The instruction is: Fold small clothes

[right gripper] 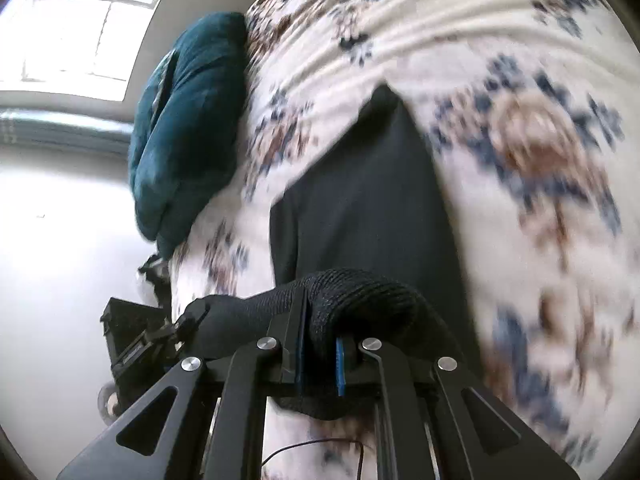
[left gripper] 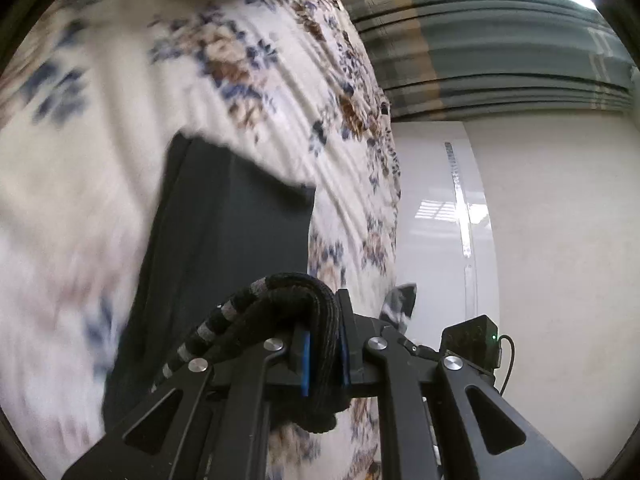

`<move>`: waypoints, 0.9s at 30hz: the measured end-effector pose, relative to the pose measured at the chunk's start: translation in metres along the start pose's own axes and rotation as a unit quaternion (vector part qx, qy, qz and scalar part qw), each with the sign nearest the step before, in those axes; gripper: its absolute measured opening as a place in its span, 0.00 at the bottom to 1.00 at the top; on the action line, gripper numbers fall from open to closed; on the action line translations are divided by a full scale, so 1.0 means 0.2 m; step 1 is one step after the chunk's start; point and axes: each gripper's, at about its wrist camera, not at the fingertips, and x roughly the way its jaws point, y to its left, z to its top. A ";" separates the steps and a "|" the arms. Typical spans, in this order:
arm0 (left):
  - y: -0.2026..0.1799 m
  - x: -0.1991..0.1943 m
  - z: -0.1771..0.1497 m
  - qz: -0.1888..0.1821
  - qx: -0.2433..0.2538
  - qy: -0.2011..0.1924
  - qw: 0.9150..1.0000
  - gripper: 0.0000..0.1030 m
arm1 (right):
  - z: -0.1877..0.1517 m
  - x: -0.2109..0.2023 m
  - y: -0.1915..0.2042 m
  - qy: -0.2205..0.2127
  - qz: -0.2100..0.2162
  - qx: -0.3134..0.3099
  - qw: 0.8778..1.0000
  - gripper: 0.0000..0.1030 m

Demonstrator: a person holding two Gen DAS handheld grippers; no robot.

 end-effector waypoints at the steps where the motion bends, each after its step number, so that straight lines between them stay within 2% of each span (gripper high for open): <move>1: 0.01 0.04 0.06 -0.003 -0.003 0.005 1.000 0.08 | 0.09 0.06 0.00 -0.003 -0.001 0.003 1.000 0.11; 5: 0.07 0.24 0.32 0.010 -0.012 0.012 1.000 0.08 | 0.45 0.27 -0.07 0.000 0.010 0.030 0.999 0.11; 7: 0.12 0.33 0.42 0.037 -0.017 0.023 0.999 0.14 | 0.57 0.37 -0.12 0.005 0.017 0.057 0.998 0.12; 8: 0.14 0.36 0.46 0.045 -0.016 0.025 0.999 0.20 | 0.63 0.44 -0.15 0.012 0.022 0.071 0.997 0.13; 10: 0.15 0.38 0.51 0.057 -0.007 0.024 0.998 0.49 | 0.73 0.55 -0.20 0.031 0.019 0.083 0.996 0.20; 11: 0.15 0.38 0.52 0.058 -0.002 0.021 0.998 0.57 | 0.75 0.59 -0.21 0.037 0.020 0.084 0.996 0.22; 12: 0.15 0.38 0.54 0.062 -0.001 0.016 0.998 0.66 | 0.78 0.61 -0.21 0.038 0.016 0.080 0.996 0.28; 15: 0.15 0.33 0.54 0.064 -0.003 0.008 0.998 0.67 | 0.85 0.58 -0.19 0.019 0.030 0.070 0.997 0.53; 17: 0.12 0.24 0.49 0.075 0.015 -0.004 0.997 0.67 | 0.88 0.52 -0.15 0.007 0.017 0.042 0.999 0.60; 19: 0.11 0.15 0.40 0.076 0.032 -0.019 0.996 0.70 | 0.86 0.45 -0.11 0.010 -0.022 -0.008 1.000 0.71; 21: 0.14 0.06 0.26 0.079 0.034 -0.032 0.996 0.74 | 0.81 0.40 -0.09 0.022 -0.052 -0.064 0.996 0.75; 22: 0.18 0.01 0.16 0.088 0.029 -0.034 0.995 0.74 | 0.77 0.39 -0.09 0.035 -0.063 -0.092 0.993 0.75; 25: 0.29 -0.12 -0.13 0.115 -0.005 -0.036 0.993 0.75 | 0.68 0.39 -0.16 0.081 -0.072 -0.108 0.988 0.76; 27: 0.36 -0.20 -0.35 0.131 -0.043 -0.043 0.989 0.78 | 0.63 0.42 -0.23 0.103 -0.082 -0.112 0.985 0.89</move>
